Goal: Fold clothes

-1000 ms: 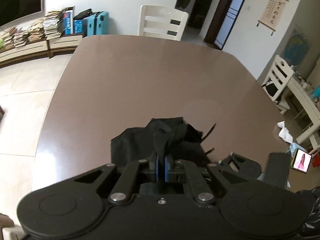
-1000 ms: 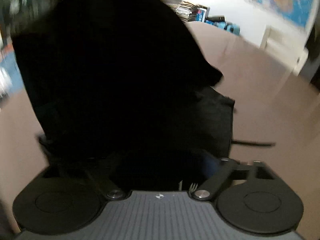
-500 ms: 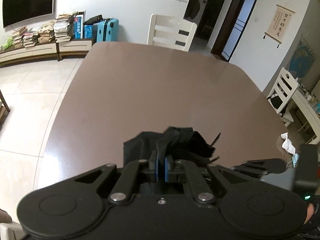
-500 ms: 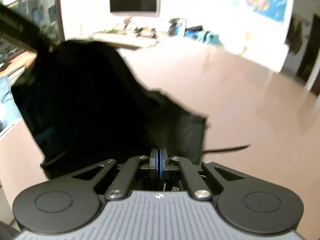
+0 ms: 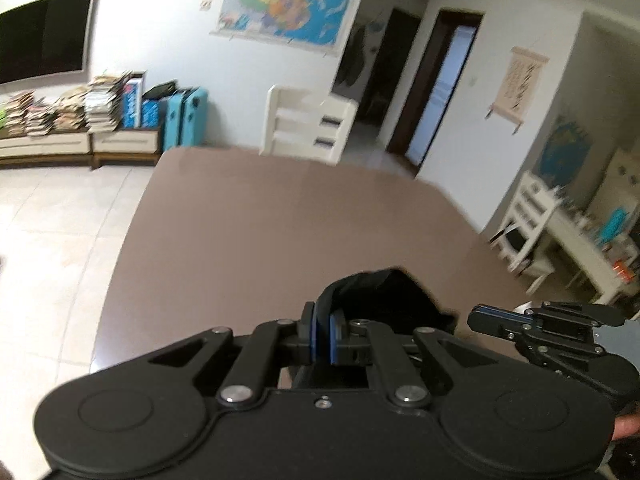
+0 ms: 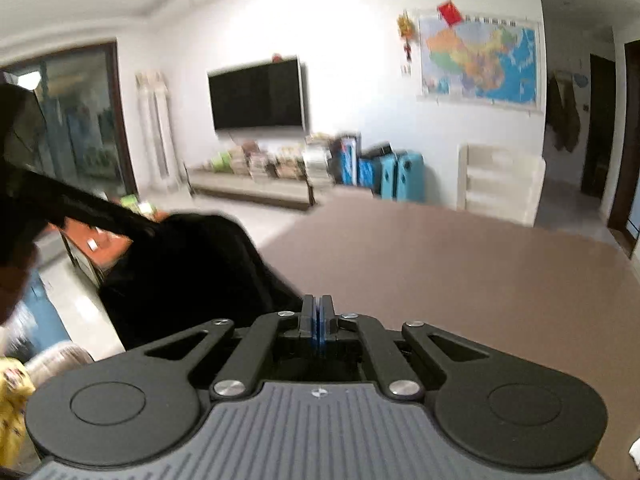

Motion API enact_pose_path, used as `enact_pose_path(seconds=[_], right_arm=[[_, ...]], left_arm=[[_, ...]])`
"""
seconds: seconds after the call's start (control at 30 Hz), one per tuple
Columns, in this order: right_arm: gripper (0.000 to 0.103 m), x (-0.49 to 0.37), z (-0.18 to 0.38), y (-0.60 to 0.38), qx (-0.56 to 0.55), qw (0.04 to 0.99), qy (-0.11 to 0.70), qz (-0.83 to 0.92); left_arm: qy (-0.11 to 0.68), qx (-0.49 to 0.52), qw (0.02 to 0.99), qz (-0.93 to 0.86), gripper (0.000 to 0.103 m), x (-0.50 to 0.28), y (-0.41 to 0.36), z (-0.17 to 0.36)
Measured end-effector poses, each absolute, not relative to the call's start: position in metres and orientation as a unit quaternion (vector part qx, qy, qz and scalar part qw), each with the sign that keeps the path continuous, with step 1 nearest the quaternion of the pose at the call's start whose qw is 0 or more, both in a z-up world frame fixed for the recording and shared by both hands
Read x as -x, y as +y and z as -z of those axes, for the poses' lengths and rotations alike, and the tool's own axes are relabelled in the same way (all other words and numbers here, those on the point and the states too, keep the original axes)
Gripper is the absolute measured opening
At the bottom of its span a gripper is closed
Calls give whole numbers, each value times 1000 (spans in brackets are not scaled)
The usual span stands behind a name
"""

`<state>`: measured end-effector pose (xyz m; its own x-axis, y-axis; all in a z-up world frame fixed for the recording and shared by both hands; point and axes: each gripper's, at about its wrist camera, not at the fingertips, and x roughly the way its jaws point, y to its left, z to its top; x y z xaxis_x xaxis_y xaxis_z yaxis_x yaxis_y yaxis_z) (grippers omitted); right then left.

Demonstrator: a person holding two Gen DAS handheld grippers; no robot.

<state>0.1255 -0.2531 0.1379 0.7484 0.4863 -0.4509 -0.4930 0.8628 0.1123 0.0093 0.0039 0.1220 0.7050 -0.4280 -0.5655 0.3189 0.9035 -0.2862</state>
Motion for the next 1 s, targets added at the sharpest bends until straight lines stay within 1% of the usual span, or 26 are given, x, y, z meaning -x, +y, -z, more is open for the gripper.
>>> enact_pose_path(seconds=[0.07,0.17,0.2,0.27,0.3,0.33,0.37,0.4,0.43,0.47,0.53,0.63,0.7,0.73,0.77,0.8,0.83,0.87,0.9,0.93,0.97,1.0], right_arm=[[1,-123,-145,-264,-5,938,235,-256],[1,-134,-147,-285,6,945,243,-220],[1,-143,-137,-285,15,945,259,-199],[7,-157,-106,-277,39,937,298,-180],[7,-158,-93,-273,45,929,317,-183],[12,-160,-82,-270,48,920,337,-192],[29,-161,-73,-269,50,912,354,-204],[42,-163,-63,-267,51,899,374,-222],[67,-162,-53,-265,54,887,391,-239],[79,-158,-45,-263,57,879,402,-251],[79,-150,-29,-261,63,863,420,-273],[79,-147,4,-247,81,831,457,-306],[79,-135,18,-233,103,822,468,-308],[73,-120,20,-228,112,820,471,-307],[50,-107,23,-226,116,817,478,-302],[35,-101,30,-225,117,813,488,-296],[26,-93,35,-227,116,812,492,-292],[22,-87,38,-230,111,814,492,-288],[21,-85,40,-232,105,816,492,-284],[19,-83,39,-233,102,818,492,-282],[18,-82,34,-237,100,824,484,-277],[18,-77,30,-238,97,831,475,-273]], left_arm=[[316,81,920,216,9,-11,2,-128],[331,62,916,220,9,-37,-16,-104],[342,58,912,219,10,-48,-22,-92],[371,41,907,194,11,-65,-31,-68],[392,43,900,187,11,-71,-31,-53],[399,52,895,194,18,-70,-29,-48],[404,56,891,197,30,-65,-27,-43],[408,53,889,200,38,-61,-26,-40],[413,48,886,207,53,-56,-25,-36],[423,34,878,219,64,-47,-25,-29],[435,1,872,225,74,-37,-30,-18],[464,-38,855,231,74,-36,-42,3],[488,-46,840,233,74,-41,-56,27],[497,-50,835,231,73,-44,-61,37],[500,-52,834,230,70,-44,-63,42],[504,-56,831,228,67,-46,-68,50],[511,-55,827,228,51,-49,-72,56],[516,-50,823,232,37,-51,-72,60],[516,-46,822,236,35,-54,-71,59],[515,-38,821,243,23,-54,-68,57],[513,-30,821,249,18,-55,-65,54],[504,-11,823,261,18,-53,-59,45]])
